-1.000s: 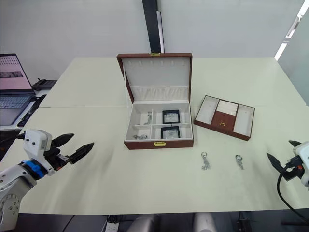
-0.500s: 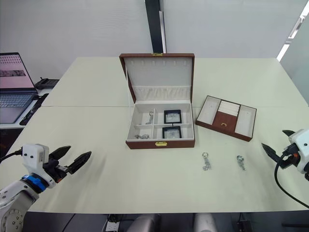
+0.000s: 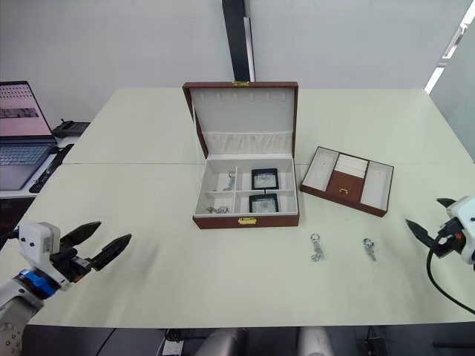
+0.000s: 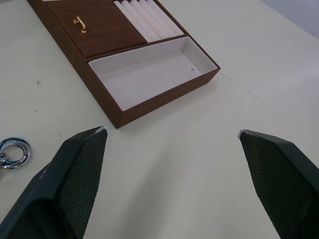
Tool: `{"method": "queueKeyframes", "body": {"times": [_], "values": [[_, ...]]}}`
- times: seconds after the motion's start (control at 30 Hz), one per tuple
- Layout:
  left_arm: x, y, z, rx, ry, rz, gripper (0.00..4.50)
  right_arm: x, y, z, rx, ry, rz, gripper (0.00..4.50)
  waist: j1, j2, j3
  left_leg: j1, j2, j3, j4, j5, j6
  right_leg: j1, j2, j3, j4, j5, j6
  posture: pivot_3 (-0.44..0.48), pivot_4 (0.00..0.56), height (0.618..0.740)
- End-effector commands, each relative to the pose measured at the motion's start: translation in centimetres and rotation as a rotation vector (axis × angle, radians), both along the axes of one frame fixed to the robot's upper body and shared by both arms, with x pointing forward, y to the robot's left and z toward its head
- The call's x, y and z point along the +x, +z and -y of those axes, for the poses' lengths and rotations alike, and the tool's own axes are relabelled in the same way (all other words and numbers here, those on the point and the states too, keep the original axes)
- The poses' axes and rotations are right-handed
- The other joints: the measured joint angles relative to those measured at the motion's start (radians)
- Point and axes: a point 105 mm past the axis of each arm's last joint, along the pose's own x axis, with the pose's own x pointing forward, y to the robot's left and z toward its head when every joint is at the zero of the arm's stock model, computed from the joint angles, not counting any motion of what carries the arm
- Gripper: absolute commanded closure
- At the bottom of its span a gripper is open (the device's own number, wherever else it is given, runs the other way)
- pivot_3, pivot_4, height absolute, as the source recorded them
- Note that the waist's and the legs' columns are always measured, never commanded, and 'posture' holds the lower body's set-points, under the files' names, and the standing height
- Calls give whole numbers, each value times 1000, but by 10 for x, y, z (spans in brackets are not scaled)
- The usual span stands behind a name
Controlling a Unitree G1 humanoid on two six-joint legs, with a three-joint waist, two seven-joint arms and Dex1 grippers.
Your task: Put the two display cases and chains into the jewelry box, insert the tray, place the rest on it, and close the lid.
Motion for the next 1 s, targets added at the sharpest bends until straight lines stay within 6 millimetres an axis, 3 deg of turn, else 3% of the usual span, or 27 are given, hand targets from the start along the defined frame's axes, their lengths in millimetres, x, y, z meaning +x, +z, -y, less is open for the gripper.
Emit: {"method": "queueKeyframes", "body": {"times": [0.03, 0.27, 0.4, 0.53, 0.77, 1.0], "values": [[3, 27, 29, 34, -194, 89, 0, 4, 18, -6, -45, 55, 36, 22, 0, 0, 0, 0, 0, 0, 0, 0, 0, 0, 0, 0, 0, 0, 0, 0, 150, 740], [-1, 47, 79, 18, -457, 154, 0, 6, 27, -23, -65, 171, -15, 22, -1, 0, 0, 0, 0, 0, 0, 0, 0, 0, 0, 0, -1, 0, 0, 0, 150, 740], [-7, 56, 112, -23, -643, 141, 0, 4, 33, -46, -72, 312, -113, 22, -1, 1, 0, 0, 0, 0, 0, 0, 0, 0, 0, 0, 0, 0, 0, 0, 150, 740], [-15, 62, 136, -19, -833, 152, 0, 12, 23, -63, -102, 406, -223, 22, -5, 1, 0, 0, 0, 1, 0, 0, 0, 0, 1, 0, 0, 0, 0, 0, 150, 740], [-21, 74, 158, -38, -1002, 201, 0, 45, 2, -65, -162, 366, -275, 22, -4, 0, 1, -1, 0, 0, 0, 0, 0, 0, 0, -1, -1, 0, 0, 0, 150, 740], [-18, 81, 164, -59, -1011, 240, 0, 69, -12, -64, -168, 308, -275, 22, -4, 1, 1, -1, 0, 0, 0, 0, 0, -1, 0, 0, -1, 0, 0, 0, 150, 740]]}}
